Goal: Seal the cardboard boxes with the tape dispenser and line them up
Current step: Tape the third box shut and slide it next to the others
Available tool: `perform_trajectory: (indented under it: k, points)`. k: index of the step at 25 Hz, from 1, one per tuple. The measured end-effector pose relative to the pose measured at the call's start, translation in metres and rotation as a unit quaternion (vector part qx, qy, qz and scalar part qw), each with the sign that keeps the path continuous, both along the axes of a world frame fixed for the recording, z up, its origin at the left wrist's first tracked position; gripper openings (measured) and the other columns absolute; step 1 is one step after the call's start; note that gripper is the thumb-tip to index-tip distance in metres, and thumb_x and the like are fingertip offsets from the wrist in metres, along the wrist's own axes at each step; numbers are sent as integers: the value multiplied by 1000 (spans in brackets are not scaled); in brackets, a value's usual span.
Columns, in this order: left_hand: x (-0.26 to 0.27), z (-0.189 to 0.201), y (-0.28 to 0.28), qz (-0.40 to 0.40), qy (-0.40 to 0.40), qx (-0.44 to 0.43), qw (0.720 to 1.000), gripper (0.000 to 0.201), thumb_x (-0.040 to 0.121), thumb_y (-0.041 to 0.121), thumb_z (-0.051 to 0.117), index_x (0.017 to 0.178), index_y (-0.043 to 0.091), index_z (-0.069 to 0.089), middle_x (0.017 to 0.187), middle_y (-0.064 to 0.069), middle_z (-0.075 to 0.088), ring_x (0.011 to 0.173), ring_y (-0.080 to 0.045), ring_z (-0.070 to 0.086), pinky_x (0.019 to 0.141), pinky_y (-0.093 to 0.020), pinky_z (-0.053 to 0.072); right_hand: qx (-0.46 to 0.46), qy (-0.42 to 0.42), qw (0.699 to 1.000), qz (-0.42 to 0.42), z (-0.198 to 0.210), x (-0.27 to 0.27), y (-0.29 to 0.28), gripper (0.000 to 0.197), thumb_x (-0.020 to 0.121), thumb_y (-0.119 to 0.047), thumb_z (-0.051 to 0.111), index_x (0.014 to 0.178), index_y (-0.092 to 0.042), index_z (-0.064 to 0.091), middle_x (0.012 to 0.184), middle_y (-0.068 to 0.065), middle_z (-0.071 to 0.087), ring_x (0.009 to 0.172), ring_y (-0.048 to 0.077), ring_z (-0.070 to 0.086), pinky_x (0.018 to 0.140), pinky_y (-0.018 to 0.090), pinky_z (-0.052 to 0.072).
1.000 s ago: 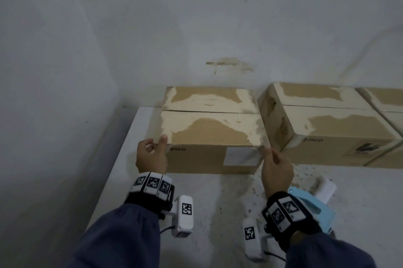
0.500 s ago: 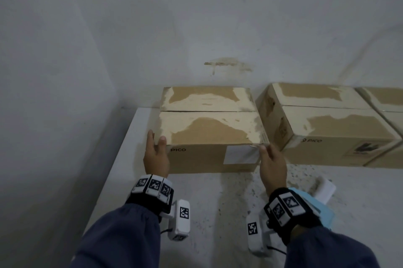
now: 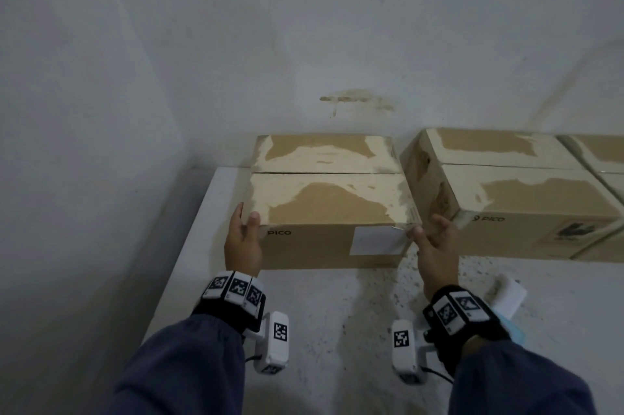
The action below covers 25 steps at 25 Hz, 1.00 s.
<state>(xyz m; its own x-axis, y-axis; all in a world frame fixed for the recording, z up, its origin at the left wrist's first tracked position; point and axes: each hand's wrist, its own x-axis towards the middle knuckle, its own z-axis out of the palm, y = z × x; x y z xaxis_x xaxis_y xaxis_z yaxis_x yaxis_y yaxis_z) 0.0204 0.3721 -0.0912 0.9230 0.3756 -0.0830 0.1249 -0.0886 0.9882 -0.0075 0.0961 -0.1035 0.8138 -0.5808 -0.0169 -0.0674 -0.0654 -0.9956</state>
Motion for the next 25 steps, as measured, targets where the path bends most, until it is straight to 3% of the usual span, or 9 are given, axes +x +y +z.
perform_trajectory:
  k: [2, 4, 8, 11, 14, 18, 20, 22, 25]
  points:
    - [1, -2, -1, -2, 0, -5, 1000, 49, 100, 29, 39, 147, 18, 29, 146, -6, 41, 132, -22, 41, 97, -22, 31, -18, 19, 999, 36, 1, 1, -2, 40, 96, -16, 49, 136, -10, 48, 123, 1, 53, 111, 18, 50, 93, 37, 46]
    - [2, -5, -1, -2, -2, -7, 1000, 48, 100, 29, 39, 147, 19, 29, 146, -6, 42, 131, -23, 42, 98, -25, 33, -22, 36, 999, 22, 1, 1, -3, 35, 96, -16, 50, 129, -7, 55, 116, 0, 56, 110, 19, 51, 97, 41, 45]
    - [1, -5, 0, -4, -8, -16, 1000, 48, 100, 30, 40, 145, 18, 32, 143, -6, 46, 129, -22, 45, 97, -25, 35, 59, 28, 998, -21, -1, -2, 0, 24, 92, -15, 57, 112, -5, 66, 93, -1, 65, 99, 22, 56, 91, 41, 48]
    - [2, -6, 1, -5, -9, -18, 1000, 48, 99, 30, 40, 146, 17, 33, 143, -6, 45, 129, -22, 44, 98, -25, 35, 125, 38, 991, -18, -4, -2, -3, 28, 95, -10, 51, 121, -1, 60, 108, 9, 62, 105, 24, 55, 91, 40, 47]
    - [6, -9, 2, -4, -11, -20, 1000, 47, 99, 31, 40, 144, 18, 35, 142, -7, 47, 129, -25, 46, 105, -34, 38, 107, 39, 993, -38, -6, -4, -7, 23, 94, -8, 52, 114, -4, 63, 100, 10, 63, 99, 25, 57, 83, 38, 47]
    - [7, -11, 1, -2, -13, -9, 1000, 47, 99, 33, 39, 144, 17, 36, 140, -9, 48, 127, -26, 47, 106, -40, 39, 75, 29, 993, -85, -12, -5, -4, 7, 89, -8, 59, 86, -12, 64, 80, 6, 63, 88, 34, 60, 72, 37, 48]
    - [6, -11, 1, -3, -14, -8, 1000, 48, 99, 33, 39, 144, 17, 35, 140, -9, 49, 126, -27, 48, 106, -42, 40, 38, 31, 994, -102, -14, -4, 1, 14, 91, -10, 55, 83, -12, 65, 82, 10, 63, 92, 41, 62, 77, 43, 52]
    - [6, -11, 1, -3, -15, -14, 1000, 48, 99, 33, 39, 144, 16, 35, 139, -9, 49, 126, -26, 48, 106, -41, 40, 34, 36, 992, -118, -11, -5, 11, 19, 93, -13, 49, 85, -12, 66, 90, 12, 64, 98, 37, 61, 89, 51, 51]
    - [4, -10, -1, 2, -17, -18, 1000, 48, 99, 33, 39, 144, 16, 36, 139, -8, 49, 126, -25, 48, 105, -36, 39, 38, 35, 992, -113, -9, -10, 21, 31, 93, -15, 47, 114, -3, 67, 116, 13, 65, 113, 29, 55, 100, 46, 45]
